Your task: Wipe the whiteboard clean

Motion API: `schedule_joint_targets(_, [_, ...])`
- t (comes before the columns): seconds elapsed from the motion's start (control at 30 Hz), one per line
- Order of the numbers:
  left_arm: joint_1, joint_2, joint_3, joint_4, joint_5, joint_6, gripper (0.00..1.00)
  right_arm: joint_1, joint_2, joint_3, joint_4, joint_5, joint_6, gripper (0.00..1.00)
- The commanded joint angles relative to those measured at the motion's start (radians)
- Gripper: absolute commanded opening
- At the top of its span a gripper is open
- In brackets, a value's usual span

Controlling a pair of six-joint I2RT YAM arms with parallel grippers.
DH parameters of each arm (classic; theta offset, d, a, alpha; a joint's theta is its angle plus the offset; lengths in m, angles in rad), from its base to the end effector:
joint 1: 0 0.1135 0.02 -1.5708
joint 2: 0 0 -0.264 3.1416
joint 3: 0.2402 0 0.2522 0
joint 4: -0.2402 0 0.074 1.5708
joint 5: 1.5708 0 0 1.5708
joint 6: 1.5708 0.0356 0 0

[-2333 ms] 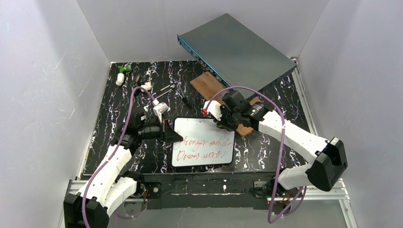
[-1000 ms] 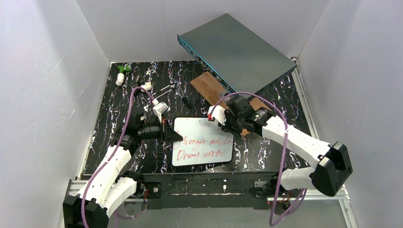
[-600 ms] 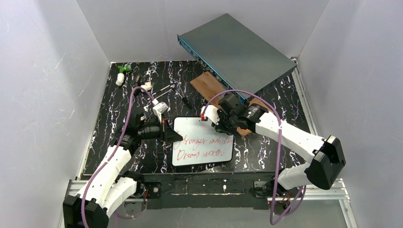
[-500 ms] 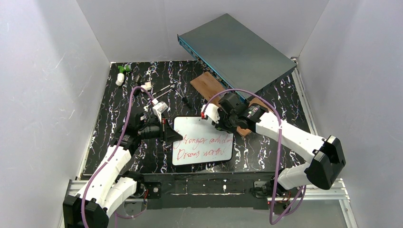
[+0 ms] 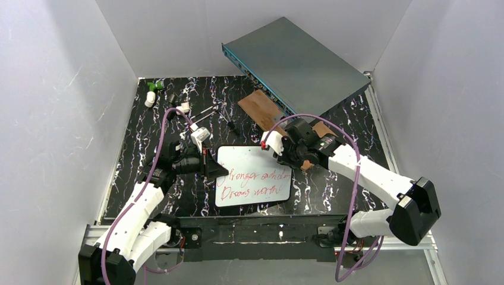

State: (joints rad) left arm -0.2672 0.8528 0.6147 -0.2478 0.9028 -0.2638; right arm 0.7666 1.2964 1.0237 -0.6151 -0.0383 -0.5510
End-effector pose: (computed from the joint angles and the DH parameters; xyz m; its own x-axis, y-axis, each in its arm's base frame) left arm 0.1696 -0.0754 0.2680 -0.6521 0.0111 -0.7581 0.6868 0.4320 -0.5845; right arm 0.1933 0.1881 0.2744 -0.1040 -0.8265 -0.5533 -0.8979 0.3172 -0.3051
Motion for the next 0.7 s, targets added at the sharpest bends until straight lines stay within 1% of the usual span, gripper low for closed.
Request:
schedule_joint_targets(0.0, [-0.022, -0.008, 0.016, -0.039, 0.006, 0.11, 0.0, 0.033, 0.036, 0.061, -0.038, -0.143, 0.008, 0.01])
schedule_joint_targets(0.13, [-0.023, 0.003, 0.015, -0.039, 0.006, 0.111, 0.0, 0.067, 0.082, 0.13, -0.042, -0.132, 0.034, 0.01])
schedule_joint_targets(0.2, [-0.024, 0.006, 0.013, -0.039, 0.003, 0.112, 0.0, 0.068, 0.099, 0.173, -0.033, -0.099, 0.049, 0.01])
schedule_joint_targets(0.3, [-0.024, 0.01, 0.014, -0.041, 0.001, 0.112, 0.0, 0.066, 0.095, 0.19, -0.01, -0.028, 0.058, 0.01])
schedule_joint_targets(0.47, [-0.027, 0.012, 0.015, -0.043, 0.002, 0.112, 0.0, 0.03, 0.06, 0.136, 0.041, 0.083, 0.044, 0.01])
schedule_joint_targets(0.67, [-0.027, 0.006, 0.016, -0.044, 0.002, 0.113, 0.0, -0.032, -0.009, 0.024, 0.065, 0.106, 0.012, 0.01])
